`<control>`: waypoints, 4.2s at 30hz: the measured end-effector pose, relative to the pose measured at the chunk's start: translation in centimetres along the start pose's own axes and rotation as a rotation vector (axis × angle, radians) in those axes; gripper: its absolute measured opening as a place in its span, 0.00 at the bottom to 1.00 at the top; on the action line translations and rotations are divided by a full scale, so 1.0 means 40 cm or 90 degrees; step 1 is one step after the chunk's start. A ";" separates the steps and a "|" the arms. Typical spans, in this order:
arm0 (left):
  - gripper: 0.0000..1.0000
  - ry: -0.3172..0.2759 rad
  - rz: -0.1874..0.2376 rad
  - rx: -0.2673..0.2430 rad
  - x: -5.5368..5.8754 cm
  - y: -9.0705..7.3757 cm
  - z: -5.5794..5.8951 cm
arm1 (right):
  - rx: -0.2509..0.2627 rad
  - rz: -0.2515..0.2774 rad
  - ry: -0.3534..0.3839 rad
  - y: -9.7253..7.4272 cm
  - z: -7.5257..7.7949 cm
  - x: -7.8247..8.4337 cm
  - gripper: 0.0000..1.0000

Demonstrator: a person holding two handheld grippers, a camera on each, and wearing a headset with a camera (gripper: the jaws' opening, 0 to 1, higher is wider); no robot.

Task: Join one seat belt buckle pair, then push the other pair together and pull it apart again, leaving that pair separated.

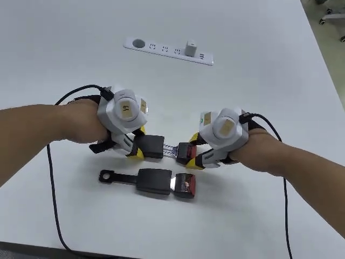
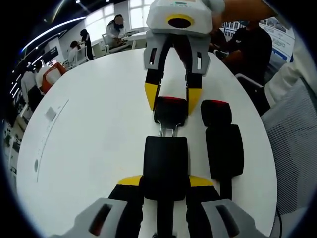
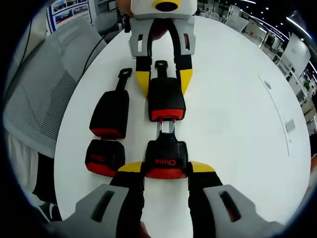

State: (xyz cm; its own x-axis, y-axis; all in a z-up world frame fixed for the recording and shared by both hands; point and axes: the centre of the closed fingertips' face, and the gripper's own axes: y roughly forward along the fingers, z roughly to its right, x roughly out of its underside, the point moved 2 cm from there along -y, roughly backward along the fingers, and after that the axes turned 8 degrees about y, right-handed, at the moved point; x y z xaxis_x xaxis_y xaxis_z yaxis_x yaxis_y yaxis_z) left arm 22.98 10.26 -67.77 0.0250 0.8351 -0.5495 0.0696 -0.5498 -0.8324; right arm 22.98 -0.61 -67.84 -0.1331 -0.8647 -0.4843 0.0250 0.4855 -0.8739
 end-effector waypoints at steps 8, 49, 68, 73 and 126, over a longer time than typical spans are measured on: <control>0.33 0.008 -0.004 0.002 0.006 0.004 -0.004 | -0.008 -0.004 -0.014 0.014 -0.001 -0.017 0.31; 0.32 0.015 -0.007 0.010 -0.005 0.009 -0.002 | -0.016 -0.026 -0.039 0.033 0.000 -0.054 0.29; 0.33 0.005 -0.003 0.008 -0.005 0.009 -0.004 | -0.008 -0.031 -0.022 0.023 -0.001 -0.030 0.30; 0.33 0.002 -0.001 0.006 -0.001 0.009 -0.006 | -0.010 -0.015 -0.010 0.013 0.008 -0.014 0.31; 0.49 0.005 -0.008 -0.028 -0.020 -0.034 0.004 | 0.074 -0.036 0.066 -0.144 0.040 0.214 0.43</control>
State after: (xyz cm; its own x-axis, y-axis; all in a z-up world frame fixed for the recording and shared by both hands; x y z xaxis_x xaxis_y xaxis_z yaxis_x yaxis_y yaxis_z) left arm 22.72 10.34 -66.20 0.0317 0.8418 -0.5388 0.1137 -0.5386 -0.8349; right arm 23.26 -11.03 -67.03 -0.2391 -0.8695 -0.4322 0.1278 0.4131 -0.9017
